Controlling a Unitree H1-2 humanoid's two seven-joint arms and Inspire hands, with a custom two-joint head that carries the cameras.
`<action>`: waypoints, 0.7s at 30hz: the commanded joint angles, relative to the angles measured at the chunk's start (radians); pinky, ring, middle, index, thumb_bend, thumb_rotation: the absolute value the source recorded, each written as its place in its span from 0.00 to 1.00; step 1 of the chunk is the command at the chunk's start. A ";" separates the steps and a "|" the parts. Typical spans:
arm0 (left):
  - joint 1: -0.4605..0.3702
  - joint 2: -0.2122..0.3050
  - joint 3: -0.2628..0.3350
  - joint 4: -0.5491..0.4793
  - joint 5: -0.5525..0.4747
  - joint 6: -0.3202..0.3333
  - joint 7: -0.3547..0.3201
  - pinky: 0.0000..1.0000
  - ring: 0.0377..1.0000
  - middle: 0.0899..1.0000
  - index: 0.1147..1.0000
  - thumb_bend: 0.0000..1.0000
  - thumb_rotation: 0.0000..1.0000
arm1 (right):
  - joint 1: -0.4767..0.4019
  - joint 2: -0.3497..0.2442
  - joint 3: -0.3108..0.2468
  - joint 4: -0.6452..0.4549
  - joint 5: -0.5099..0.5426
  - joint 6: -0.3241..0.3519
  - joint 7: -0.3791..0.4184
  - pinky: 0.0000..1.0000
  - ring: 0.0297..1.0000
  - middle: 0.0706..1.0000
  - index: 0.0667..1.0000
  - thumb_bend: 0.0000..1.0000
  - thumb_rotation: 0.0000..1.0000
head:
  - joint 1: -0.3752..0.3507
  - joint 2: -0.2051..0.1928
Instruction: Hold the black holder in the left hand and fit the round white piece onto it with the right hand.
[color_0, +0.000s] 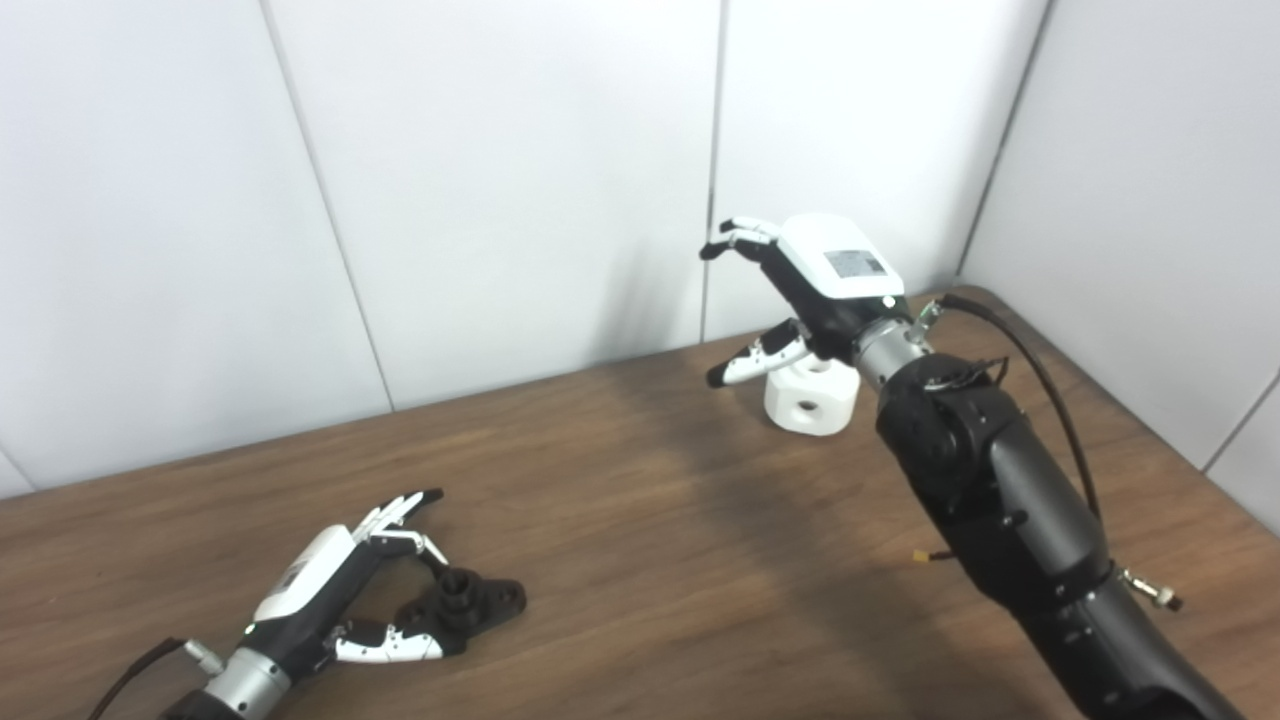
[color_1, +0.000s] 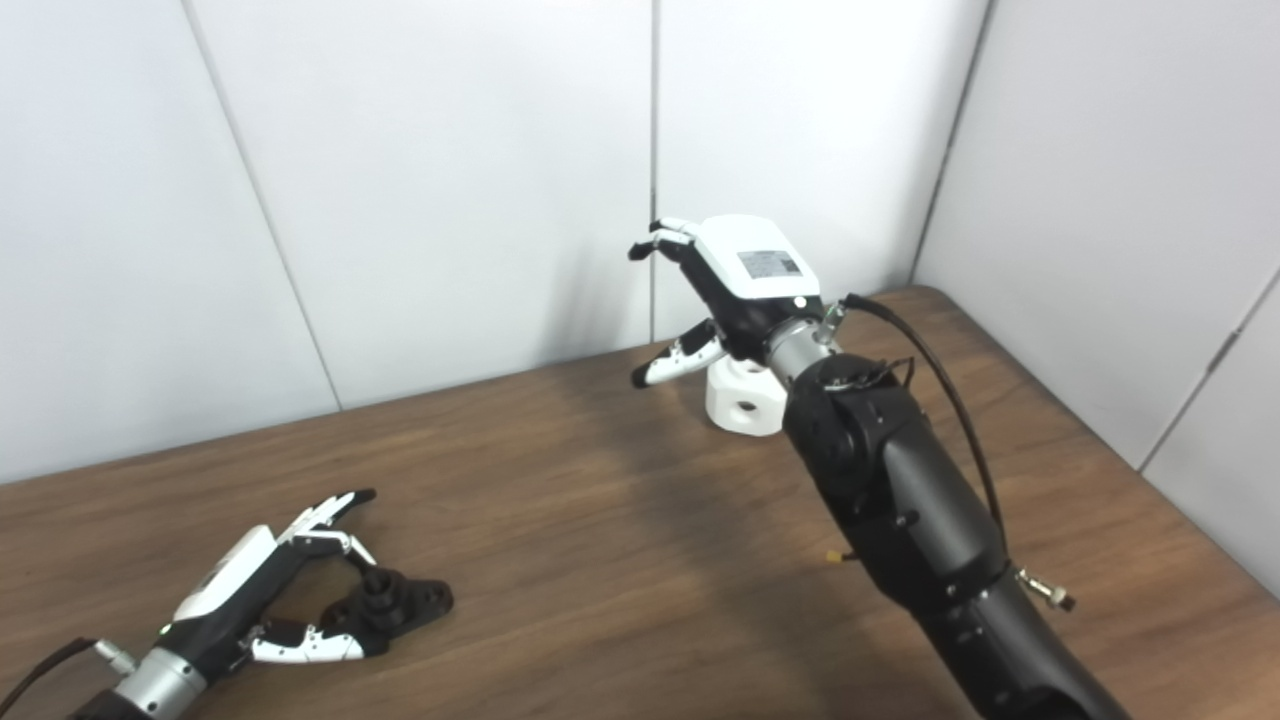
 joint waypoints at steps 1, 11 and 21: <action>0.078 0.048 -0.048 0.104 0.024 0.019 -0.071 1.00 1.00 0.98 0.41 0.52 0.05 | -0.065 -0.042 -0.026 -0.026 -0.024 0.027 0.014 0.68 0.84 0.88 0.75 0.78 0.31 | -0.005 -0.004; 0.066 0.065 -0.094 0.125 0.012 0.019 -0.033 1.00 1.00 0.98 0.41 0.52 0.05 | -0.078 -0.132 -0.049 -0.008 -0.042 0.148 0.184 0.71 0.91 0.95 0.81 0.86 0.44 | -0.039 -0.022; 0.066 0.067 -0.113 0.125 -0.005 0.019 -0.025 1.00 1.00 0.98 0.41 0.52 0.06 | -0.068 -0.142 -0.096 0.022 -0.035 0.154 0.241 0.74 0.94 0.97 0.86 0.94 0.66 | -0.049 -0.027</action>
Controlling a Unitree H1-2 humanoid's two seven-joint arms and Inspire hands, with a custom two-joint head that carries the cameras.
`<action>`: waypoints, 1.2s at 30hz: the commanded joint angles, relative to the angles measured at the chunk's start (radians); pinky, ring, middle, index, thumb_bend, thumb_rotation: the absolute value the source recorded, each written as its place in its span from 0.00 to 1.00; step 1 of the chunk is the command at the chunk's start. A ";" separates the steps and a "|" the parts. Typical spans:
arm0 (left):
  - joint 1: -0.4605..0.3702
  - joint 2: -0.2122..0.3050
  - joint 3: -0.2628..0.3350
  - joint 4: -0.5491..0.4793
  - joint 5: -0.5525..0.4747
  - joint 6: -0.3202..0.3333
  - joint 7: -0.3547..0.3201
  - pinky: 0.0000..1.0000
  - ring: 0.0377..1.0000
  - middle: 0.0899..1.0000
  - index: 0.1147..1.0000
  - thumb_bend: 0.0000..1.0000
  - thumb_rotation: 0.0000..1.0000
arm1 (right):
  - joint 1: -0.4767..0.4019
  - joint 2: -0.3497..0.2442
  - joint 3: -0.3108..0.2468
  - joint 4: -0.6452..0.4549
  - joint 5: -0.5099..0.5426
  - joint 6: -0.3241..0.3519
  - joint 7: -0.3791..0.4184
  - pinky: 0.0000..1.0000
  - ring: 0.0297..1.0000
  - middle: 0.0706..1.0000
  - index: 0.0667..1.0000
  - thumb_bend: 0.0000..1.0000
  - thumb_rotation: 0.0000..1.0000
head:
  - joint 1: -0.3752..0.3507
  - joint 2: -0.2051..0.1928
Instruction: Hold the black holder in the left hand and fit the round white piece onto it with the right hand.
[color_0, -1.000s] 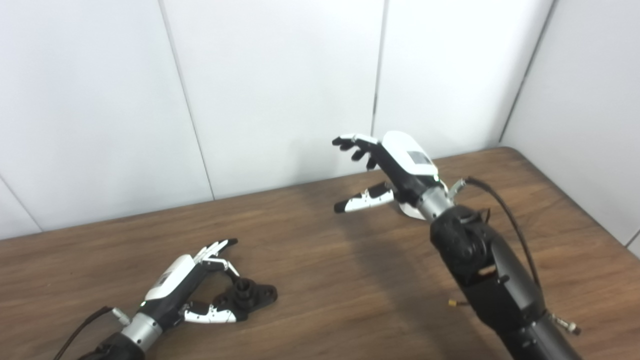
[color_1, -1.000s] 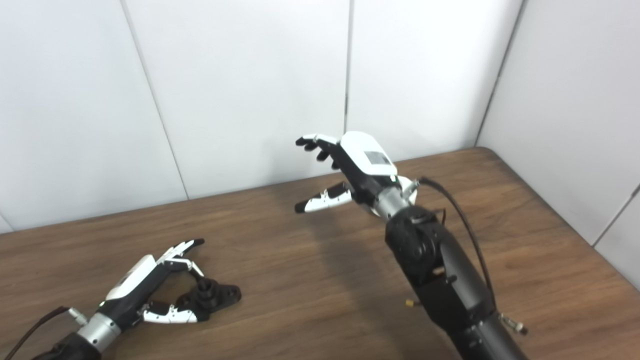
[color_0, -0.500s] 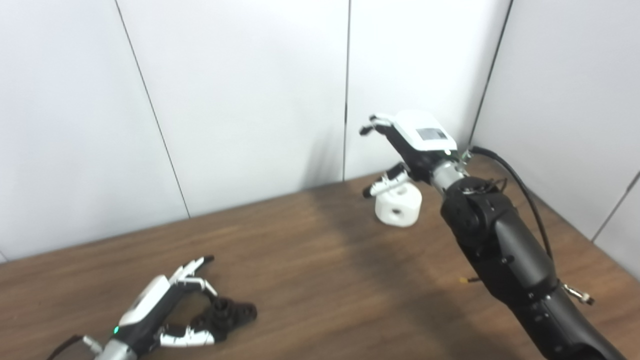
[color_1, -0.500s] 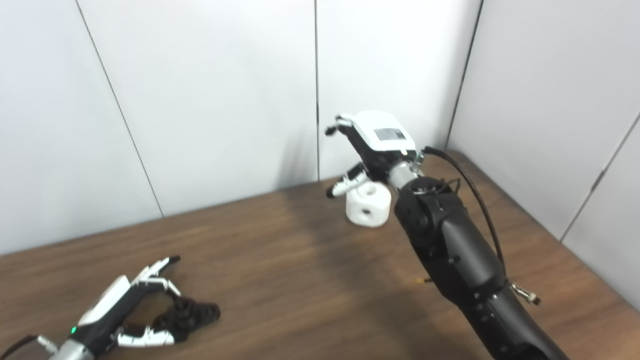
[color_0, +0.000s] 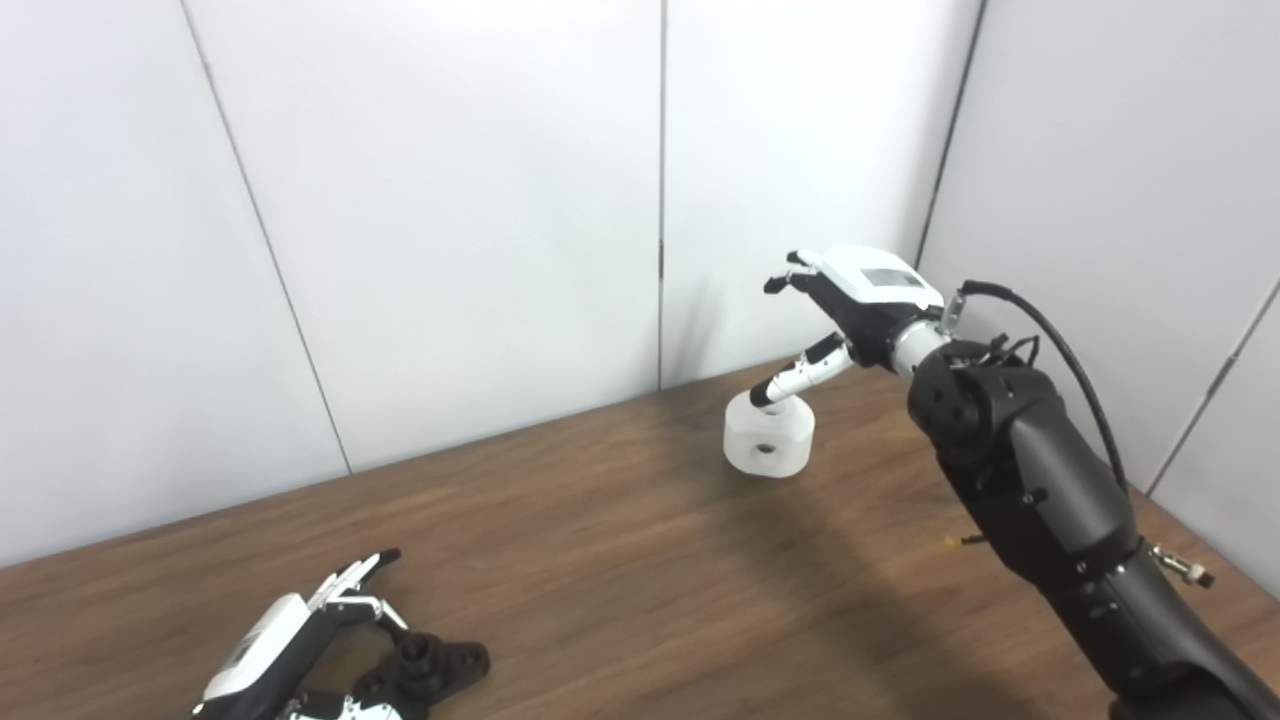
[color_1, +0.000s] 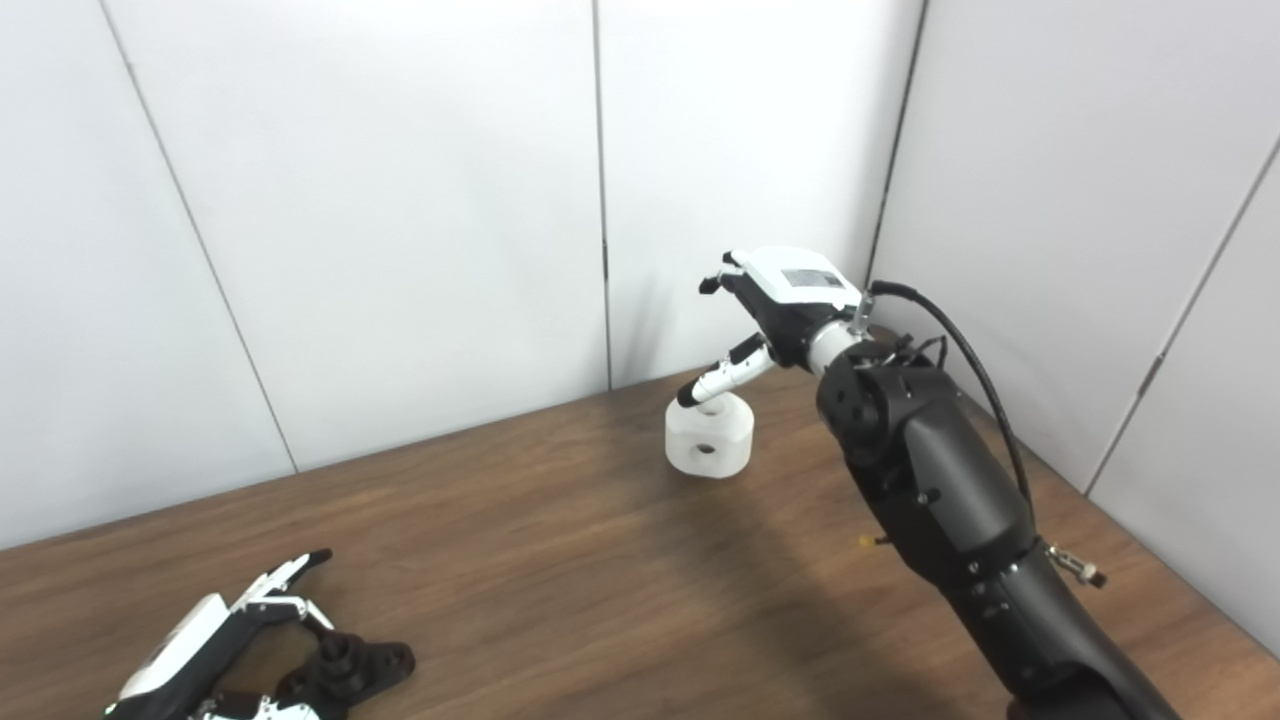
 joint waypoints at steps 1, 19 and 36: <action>0.090 0.049 -0.045 0.108 0.038 0.020 -0.064 1.00 1.00 0.98 0.41 0.52 0.06 | -0.038 -0.021 -0.020 -0.011 -0.004 0.004 -0.024 0.75 0.94 0.97 0.85 0.98 0.70 | -0.003 -0.003; 0.084 0.049 -0.055 0.128 0.028 0.020 -0.050 1.00 1.00 0.98 0.41 0.52 0.06 | -0.083 0.003 0.025 0.188 0.071 0.005 -0.017 0.90 1.00 1.00 0.88 1.00 0.68 | 0.007 -0.001; 0.086 0.048 -0.079 0.128 0.037 0.020 -0.029 1.00 1.00 0.97 0.41 0.52 0.06 | -0.114 0.021 0.070 0.350 0.163 0.003 -0.075 0.94 1.00 1.00 0.91 1.00 0.54 | 0.014 0.001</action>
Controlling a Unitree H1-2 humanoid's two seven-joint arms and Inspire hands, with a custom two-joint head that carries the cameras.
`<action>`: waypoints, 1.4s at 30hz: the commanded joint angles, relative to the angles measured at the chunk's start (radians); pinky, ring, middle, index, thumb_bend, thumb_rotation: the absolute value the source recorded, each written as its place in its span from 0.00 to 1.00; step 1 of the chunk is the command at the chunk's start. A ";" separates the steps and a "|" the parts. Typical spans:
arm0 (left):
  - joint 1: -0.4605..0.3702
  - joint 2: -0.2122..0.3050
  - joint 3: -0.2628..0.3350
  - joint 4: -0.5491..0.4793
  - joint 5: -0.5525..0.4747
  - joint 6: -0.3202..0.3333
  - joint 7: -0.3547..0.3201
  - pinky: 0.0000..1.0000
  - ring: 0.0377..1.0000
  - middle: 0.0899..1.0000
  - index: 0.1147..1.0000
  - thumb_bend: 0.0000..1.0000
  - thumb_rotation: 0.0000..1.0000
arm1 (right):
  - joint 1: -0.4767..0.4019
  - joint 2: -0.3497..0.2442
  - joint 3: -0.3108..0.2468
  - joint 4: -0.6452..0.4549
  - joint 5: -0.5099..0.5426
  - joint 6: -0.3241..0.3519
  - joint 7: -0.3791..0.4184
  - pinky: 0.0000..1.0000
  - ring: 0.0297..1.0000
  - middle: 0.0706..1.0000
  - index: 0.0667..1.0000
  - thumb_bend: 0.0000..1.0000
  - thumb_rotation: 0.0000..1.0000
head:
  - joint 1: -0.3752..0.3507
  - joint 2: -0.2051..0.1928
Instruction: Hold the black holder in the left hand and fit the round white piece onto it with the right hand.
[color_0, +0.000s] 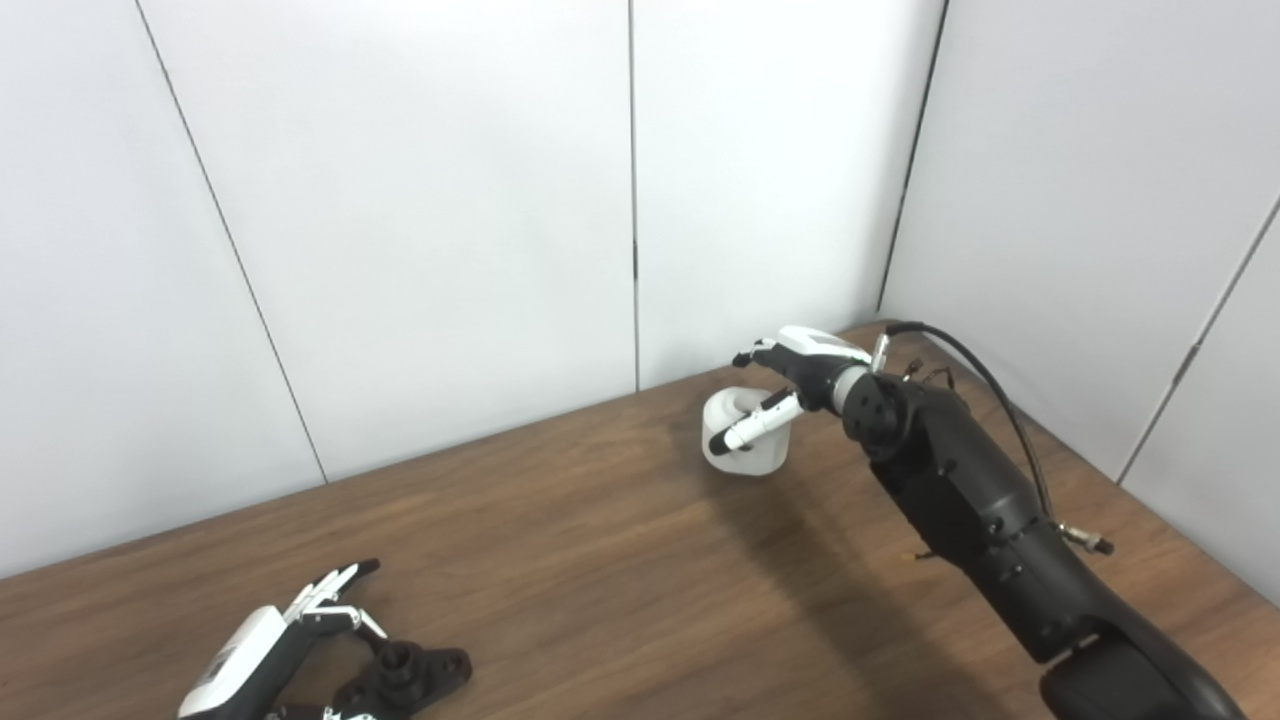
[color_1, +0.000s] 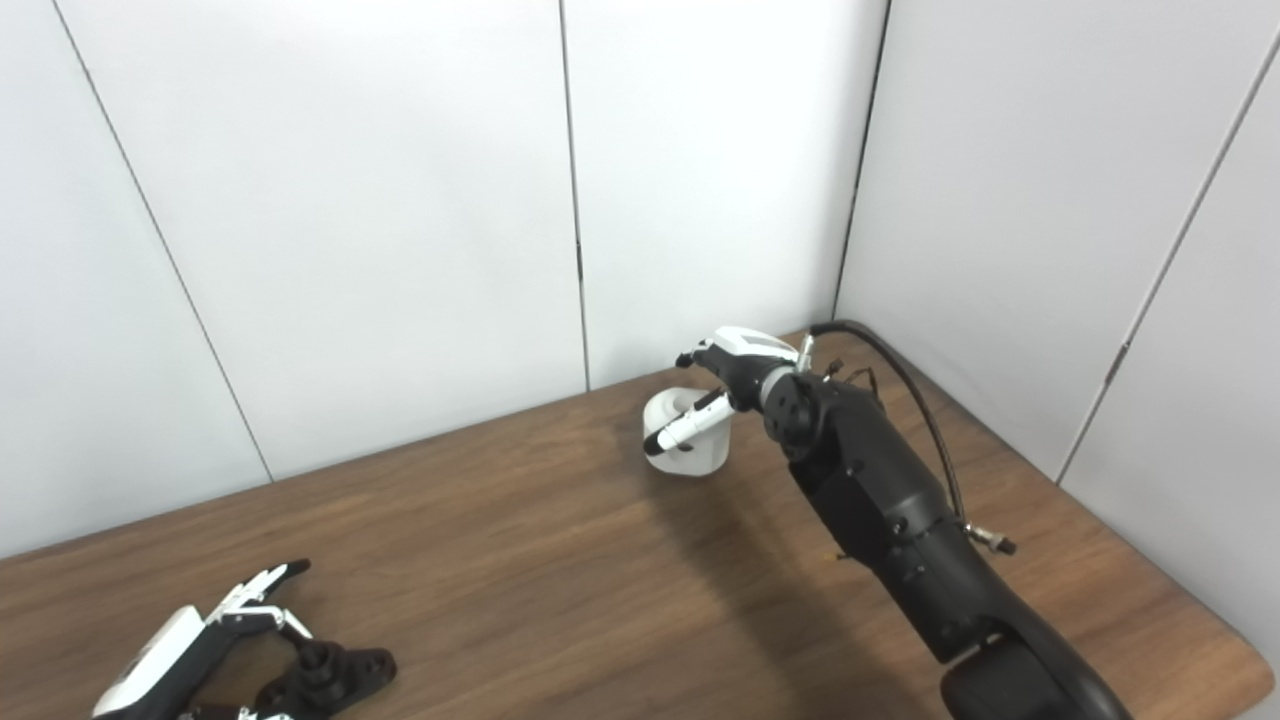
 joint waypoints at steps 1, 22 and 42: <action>0.095 0.045 -0.047 0.118 0.041 0.020 -0.066 1.00 1.00 0.96 0.41 0.52 0.06 | -0.054 -0.030 -0.003 -0.007 0.001 0.004 -0.026 0.94 1.00 1.00 0.91 1.00 0.54 | -0.001 0.000; 0.102 0.055 -0.045 0.110 0.029 0.020 -0.069 1.00 1.00 0.97 0.41 0.52 0.06 | -0.040 -0.067 0.041 0.003 0.027 0.000 -0.048 0.92 0.99 1.00 0.87 1.00 0.36 | 0.010 0.016; 0.114 0.070 -0.046 0.085 0.027 0.020 -0.071 1.00 1.00 0.97 0.41 0.52 0.06 | -0.019 -0.065 0.056 0.017 0.050 -0.010 -0.093 0.89 0.97 0.99 0.85 1.00 0.38 | 0.018 0.034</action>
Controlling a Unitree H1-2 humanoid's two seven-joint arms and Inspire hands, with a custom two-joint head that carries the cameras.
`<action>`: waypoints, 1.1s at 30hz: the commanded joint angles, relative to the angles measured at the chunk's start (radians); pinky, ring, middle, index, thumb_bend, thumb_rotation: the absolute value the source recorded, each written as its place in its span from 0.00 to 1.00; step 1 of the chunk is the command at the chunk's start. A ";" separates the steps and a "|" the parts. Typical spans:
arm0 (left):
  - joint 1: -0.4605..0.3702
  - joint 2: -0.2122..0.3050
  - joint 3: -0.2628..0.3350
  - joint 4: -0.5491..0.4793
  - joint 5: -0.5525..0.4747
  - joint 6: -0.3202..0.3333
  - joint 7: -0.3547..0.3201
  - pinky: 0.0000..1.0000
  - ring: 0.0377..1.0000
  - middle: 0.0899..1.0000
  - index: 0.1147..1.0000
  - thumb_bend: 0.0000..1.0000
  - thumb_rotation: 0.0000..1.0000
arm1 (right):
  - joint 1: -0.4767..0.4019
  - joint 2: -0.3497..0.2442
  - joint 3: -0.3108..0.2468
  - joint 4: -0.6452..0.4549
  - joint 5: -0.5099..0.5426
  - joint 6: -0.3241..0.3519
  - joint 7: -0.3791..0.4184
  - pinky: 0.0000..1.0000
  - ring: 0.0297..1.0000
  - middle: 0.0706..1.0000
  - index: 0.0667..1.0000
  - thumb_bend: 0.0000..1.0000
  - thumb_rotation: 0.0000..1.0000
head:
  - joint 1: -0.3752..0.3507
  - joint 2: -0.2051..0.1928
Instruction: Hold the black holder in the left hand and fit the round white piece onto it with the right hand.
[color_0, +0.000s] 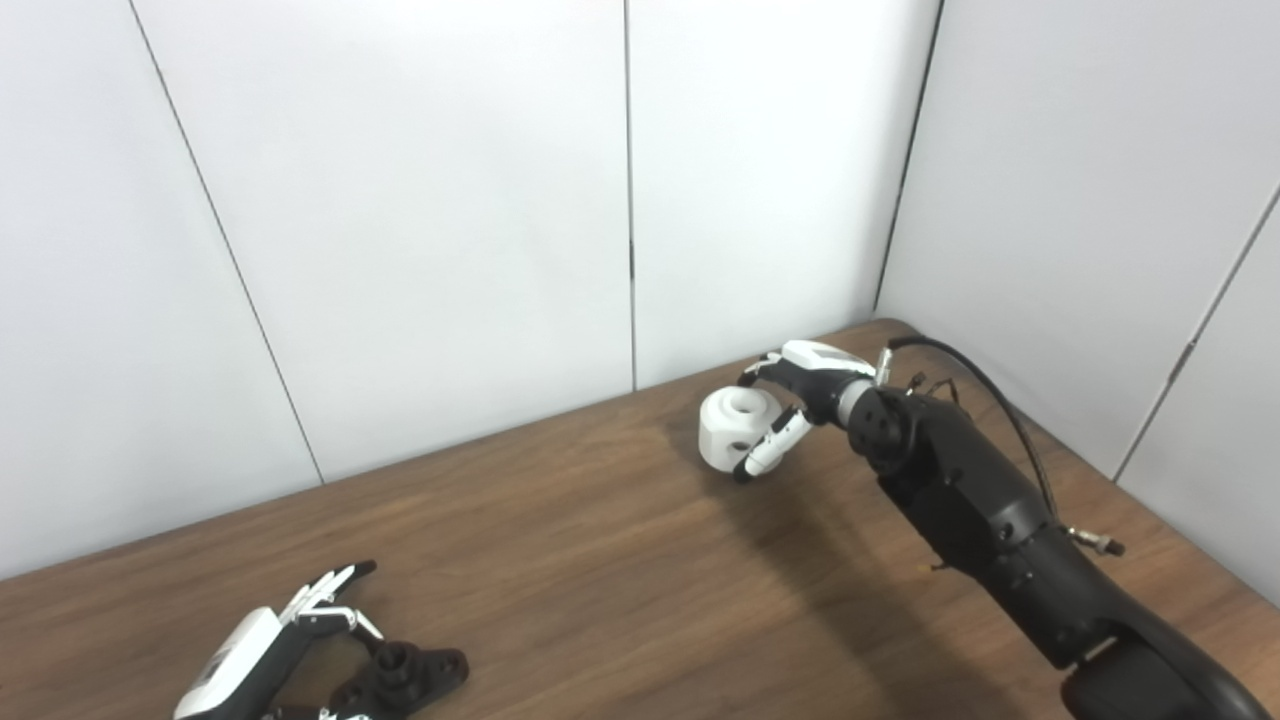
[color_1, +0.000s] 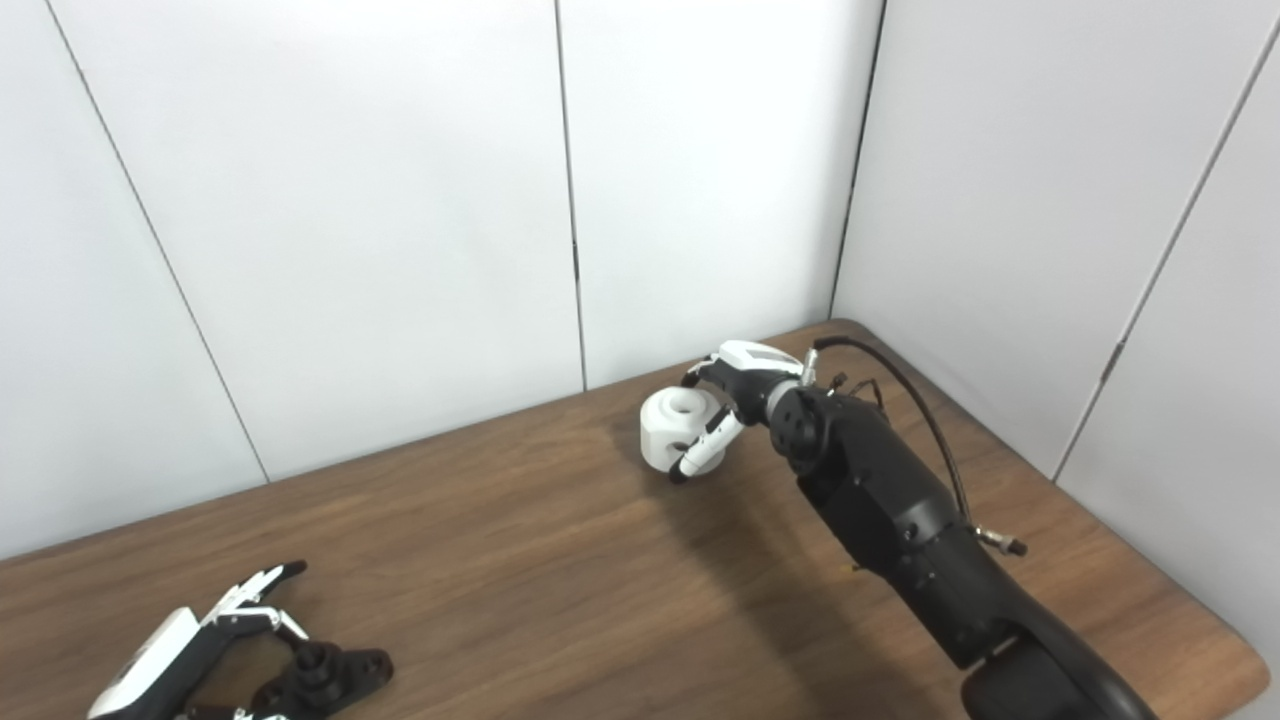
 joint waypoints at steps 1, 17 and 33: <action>0.112 0.061 -0.040 0.088 0.038 0.020 -0.075 1.00 1.00 0.97 0.41 0.52 0.06 | -0.038 -0.030 -0.006 -0.013 0.002 -0.011 -0.040 0.89 0.97 0.98 0.85 1.00 0.38 | 0.000 0.000; 0.125 0.073 -0.037 0.067 0.033 0.020 -0.074 1.00 1.00 0.98 0.41 0.52 0.06 | -0.025 -0.014 0.019 0.047 -0.006 -0.103 -0.220 0.74 0.87 0.89 0.68 0.87 0.32 | 0.009 0.008; 0.145 0.082 -0.024 0.038 0.041 0.020 -0.053 1.00 1.00 0.97 0.41 0.52 0.06 | -0.016 0.063 0.035 0.219 -0.030 -0.230 -0.610 0.70 0.73 0.68 0.45 0.52 0.14 | 0.043 0.023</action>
